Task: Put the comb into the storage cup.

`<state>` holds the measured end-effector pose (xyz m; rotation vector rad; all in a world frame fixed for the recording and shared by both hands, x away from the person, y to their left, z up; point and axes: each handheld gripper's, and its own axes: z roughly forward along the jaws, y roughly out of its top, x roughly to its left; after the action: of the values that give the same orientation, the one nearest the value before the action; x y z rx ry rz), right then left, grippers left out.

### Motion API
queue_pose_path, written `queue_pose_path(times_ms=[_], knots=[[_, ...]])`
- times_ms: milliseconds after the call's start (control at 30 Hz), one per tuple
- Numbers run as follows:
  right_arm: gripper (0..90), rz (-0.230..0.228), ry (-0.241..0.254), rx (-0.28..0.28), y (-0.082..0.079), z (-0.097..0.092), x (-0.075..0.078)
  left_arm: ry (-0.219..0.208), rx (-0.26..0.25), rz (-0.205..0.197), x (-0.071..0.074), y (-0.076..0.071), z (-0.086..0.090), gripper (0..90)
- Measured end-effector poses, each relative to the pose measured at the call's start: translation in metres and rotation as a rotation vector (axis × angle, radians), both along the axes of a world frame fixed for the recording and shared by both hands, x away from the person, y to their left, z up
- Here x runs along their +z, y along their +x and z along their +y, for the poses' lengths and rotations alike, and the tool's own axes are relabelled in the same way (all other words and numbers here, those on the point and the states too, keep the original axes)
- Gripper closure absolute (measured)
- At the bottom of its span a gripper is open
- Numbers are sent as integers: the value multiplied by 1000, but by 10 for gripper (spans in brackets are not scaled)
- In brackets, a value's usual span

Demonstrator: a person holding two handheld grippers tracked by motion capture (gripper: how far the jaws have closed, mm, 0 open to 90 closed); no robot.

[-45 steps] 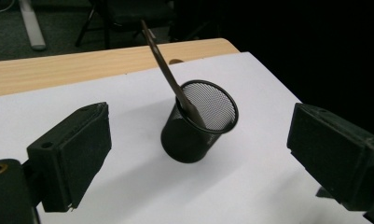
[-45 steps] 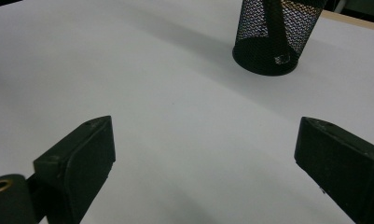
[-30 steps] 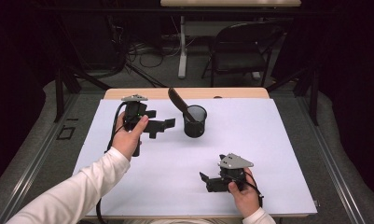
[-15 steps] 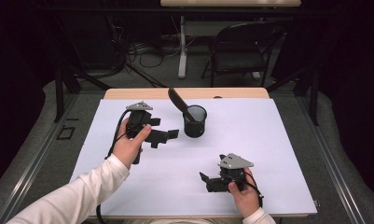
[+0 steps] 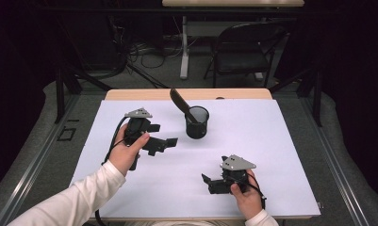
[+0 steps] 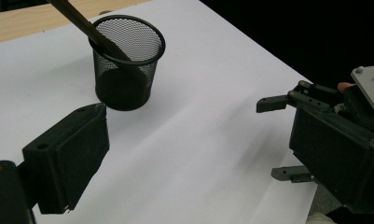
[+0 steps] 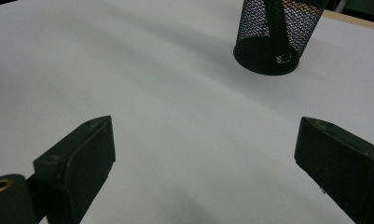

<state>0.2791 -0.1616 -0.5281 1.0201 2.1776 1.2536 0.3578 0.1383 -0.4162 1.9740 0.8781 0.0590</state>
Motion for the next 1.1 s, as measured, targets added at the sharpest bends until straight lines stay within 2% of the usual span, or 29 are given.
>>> queue_pose_path(times_ms=[167,500,733,900,1100], knots=[[49,2,-3,3,0,1,0,19,2,1,-8,-3,5,52],[48,3,-2,3,0,1,-1,-4,13,25,-24,-9,17,52],[49,2,-1,3,0,1,-1,-9,29,5,-30,-13,26,52],[49,4,-1,1,0,2,-1,-28,32,14,-33,-17,32,58],[49,3,-4,4,0,2,-1,-28,27,0,-35,-24,37,58]])
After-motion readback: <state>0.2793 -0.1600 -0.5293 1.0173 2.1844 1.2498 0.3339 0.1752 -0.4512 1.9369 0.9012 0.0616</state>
